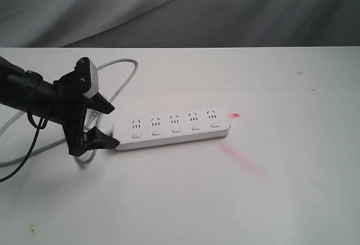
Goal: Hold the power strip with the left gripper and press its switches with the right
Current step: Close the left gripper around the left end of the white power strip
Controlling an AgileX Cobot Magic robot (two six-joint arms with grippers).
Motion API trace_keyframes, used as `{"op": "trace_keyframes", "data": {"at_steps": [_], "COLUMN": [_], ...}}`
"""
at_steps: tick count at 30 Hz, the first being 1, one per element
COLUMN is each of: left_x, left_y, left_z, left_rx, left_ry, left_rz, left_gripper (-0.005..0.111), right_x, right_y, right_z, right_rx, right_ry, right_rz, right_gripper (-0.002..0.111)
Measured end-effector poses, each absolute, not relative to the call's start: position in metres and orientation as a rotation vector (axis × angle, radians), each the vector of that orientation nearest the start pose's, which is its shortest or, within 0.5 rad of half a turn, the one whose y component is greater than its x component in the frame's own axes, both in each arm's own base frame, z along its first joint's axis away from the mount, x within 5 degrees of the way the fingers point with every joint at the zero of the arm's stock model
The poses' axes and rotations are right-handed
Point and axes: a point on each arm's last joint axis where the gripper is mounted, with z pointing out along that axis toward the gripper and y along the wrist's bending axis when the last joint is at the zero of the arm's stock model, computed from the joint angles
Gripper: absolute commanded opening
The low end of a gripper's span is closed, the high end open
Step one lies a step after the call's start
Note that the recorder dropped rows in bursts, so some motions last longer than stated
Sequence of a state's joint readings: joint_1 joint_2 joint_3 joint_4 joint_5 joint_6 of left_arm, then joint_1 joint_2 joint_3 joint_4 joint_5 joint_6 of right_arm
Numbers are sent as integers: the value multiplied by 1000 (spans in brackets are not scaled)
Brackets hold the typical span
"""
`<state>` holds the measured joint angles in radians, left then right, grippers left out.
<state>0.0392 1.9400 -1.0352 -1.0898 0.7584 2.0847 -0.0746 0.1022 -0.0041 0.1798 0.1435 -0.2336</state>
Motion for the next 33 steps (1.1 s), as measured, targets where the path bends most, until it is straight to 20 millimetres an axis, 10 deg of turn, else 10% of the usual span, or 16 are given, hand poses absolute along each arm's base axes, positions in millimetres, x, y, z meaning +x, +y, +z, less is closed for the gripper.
{"op": "trace_keyframes", "data": {"at_steps": [33], "left_x": [369], "left_y": [-41], "left_z": [111], "left_rx": [1383], "left_ry": [2072], "left_rz": [-466], "left_gripper": [81], "right_x": [64], "right_y": [-2], "right_z": [196], "right_rx": [-3], "right_ry": [1723], "right_rz": [-74], "right_gripper": [0]}}
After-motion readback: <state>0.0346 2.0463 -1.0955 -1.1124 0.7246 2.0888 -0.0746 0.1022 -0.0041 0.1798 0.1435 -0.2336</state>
